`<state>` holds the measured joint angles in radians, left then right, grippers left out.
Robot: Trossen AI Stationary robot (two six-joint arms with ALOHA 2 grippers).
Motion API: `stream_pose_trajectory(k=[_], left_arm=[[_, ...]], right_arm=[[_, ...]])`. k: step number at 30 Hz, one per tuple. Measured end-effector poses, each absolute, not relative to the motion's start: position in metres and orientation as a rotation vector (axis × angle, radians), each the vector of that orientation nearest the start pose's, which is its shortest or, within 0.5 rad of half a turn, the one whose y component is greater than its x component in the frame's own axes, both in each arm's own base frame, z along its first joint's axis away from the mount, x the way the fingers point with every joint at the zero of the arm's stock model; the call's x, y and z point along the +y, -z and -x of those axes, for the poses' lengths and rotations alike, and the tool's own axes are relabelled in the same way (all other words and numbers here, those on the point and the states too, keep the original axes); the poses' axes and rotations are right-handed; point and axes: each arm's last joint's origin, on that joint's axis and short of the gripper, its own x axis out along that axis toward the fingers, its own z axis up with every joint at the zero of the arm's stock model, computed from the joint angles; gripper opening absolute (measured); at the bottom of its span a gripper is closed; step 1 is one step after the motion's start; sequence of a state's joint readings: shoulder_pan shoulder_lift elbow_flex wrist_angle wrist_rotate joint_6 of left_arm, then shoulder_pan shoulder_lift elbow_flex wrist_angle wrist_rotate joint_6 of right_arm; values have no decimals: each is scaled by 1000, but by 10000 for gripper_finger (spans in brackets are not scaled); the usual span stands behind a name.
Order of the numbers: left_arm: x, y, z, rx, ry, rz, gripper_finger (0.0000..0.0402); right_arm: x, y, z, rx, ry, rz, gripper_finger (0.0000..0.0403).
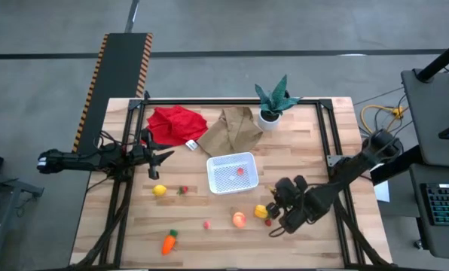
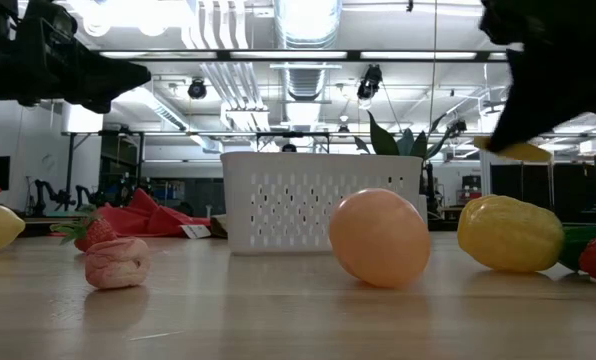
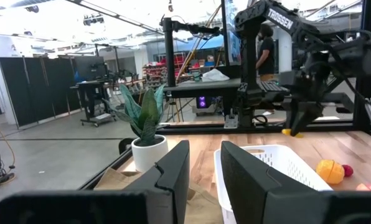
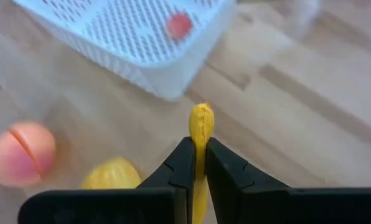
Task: Pick and placing Produce into tupperware
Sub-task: Put the corn into the white bin
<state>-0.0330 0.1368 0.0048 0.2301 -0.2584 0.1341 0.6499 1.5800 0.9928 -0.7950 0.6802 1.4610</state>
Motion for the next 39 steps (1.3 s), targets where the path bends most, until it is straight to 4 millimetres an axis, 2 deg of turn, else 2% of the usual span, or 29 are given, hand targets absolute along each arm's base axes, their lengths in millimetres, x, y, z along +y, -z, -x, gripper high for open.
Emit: stream_pose_trajectory(k=[15,32,39], left_arm=[[4,-176,-105,-82,-231,-120,80],[4,-176,-105,-77,-231,-121,80],[4,-176,-105,-77,-230,-121,80]], right_arm=[[104,-215,-281,682,589,-346,28],[62,-221,-301,659,597,-334,28],[45,-221,-306,677,581,-382,28]])
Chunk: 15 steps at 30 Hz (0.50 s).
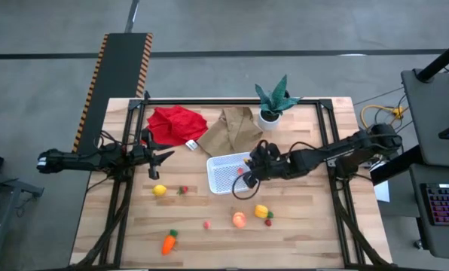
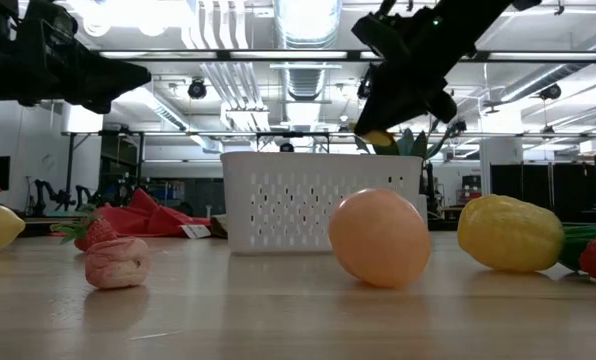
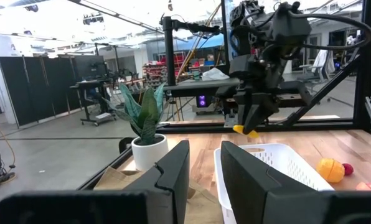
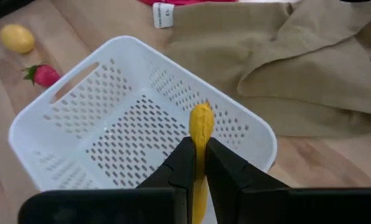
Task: Pick and placing Produce into tupperware
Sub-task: Put the corn into the white bin
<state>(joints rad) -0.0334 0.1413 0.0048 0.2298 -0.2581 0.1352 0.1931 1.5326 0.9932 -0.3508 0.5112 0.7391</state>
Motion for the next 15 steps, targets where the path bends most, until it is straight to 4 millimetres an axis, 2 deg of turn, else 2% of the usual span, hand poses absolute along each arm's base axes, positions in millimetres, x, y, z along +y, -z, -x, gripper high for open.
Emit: stream_pose_trajectory(k=[15], left_arm=[[4,-176,-105,-77,-231,-123,80]], right_arm=[[24,-223,-315,637,577,-418,28]])
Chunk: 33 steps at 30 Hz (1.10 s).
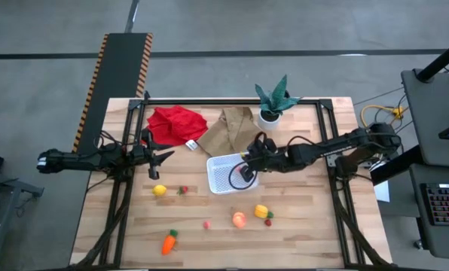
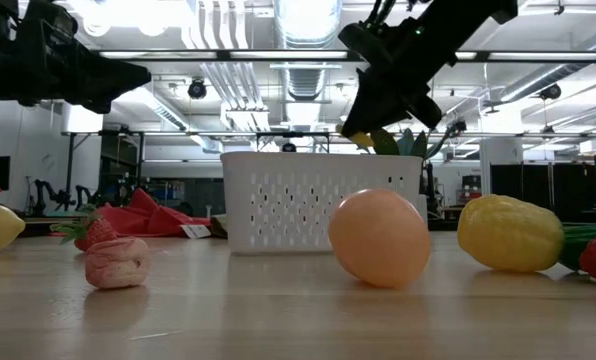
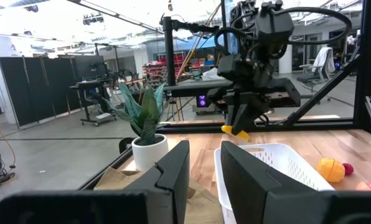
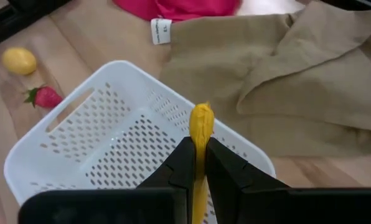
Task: Pick and placing Produce into tupperware
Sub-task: Put the corn into the white bin
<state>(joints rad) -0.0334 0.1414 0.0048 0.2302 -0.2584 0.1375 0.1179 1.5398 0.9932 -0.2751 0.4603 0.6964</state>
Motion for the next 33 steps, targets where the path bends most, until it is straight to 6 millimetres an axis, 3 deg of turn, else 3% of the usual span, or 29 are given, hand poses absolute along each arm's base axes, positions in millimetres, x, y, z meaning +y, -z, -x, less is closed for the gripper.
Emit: stream_pose_trajectory(k=[12,33], left_arm=[[4,-176,-105,-77,-231,-123,80],[4,-175,-105,-72,-231,-124,80]], right_arm=[[9,-224,-318,635,571,-423,28],[11,-216,-322,683,512,-518,27]])
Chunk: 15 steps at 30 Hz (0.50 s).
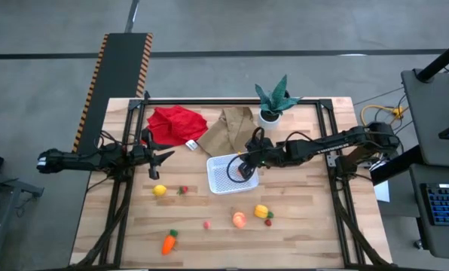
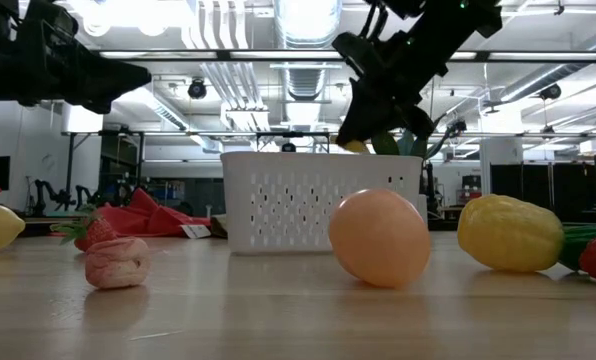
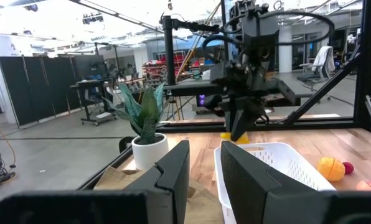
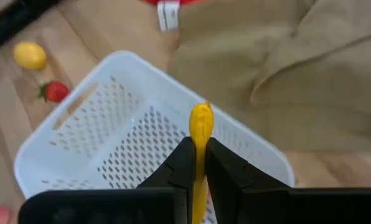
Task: Pick and placing Produce into tupperware
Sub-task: Put the corn into the white bin
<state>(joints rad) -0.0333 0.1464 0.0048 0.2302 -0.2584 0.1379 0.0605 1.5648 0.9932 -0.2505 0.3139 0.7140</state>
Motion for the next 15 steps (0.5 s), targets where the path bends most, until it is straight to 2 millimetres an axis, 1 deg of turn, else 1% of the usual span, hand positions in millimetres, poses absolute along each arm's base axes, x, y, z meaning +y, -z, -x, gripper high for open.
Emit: stream_pose_trajectory(k=[7,15], left_arm=[[4,-175,-106,-67,-230,-125,80],[4,-175,-106,-65,-230,-126,80]], right_arm=[[11,-195,-329,743,536,-532,27],[11,-193,-329,747,542,-534,27]])
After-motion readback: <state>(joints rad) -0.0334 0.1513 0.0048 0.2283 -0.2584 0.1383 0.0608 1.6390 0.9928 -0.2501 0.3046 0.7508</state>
